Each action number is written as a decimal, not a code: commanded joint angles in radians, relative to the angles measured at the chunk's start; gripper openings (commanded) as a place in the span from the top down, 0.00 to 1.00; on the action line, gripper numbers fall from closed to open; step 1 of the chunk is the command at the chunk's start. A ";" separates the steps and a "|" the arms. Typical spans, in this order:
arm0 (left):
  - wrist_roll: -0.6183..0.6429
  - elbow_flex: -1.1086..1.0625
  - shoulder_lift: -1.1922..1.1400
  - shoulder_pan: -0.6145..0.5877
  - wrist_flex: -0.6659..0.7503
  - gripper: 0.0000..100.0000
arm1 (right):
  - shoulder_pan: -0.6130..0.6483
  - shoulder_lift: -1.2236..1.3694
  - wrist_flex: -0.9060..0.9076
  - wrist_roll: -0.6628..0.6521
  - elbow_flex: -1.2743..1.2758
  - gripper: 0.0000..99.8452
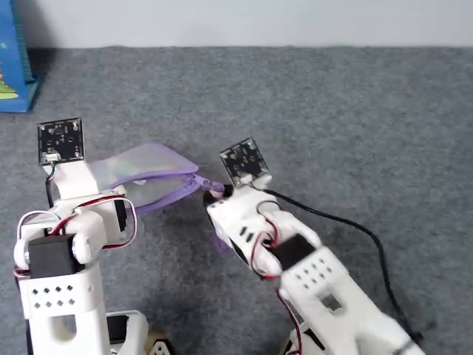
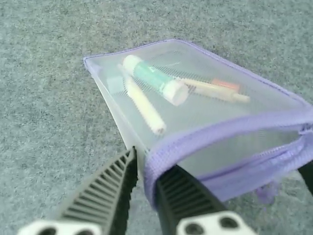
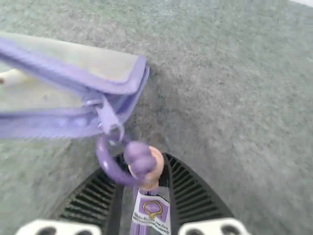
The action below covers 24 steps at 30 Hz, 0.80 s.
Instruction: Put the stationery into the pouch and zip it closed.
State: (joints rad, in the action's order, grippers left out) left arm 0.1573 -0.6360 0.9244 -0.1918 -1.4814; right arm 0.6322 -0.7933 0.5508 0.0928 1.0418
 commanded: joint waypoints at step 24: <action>0.011 0.022 -0.005 0.430 0.304 0.71 | 0.251 -0.470 0.630 0.032 -0.041 0.99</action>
State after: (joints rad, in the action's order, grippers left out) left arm 0.1588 -0.6375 0.9244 0.1887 -1.2375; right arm 0.8700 -1.2413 1.1523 0.1189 1.0418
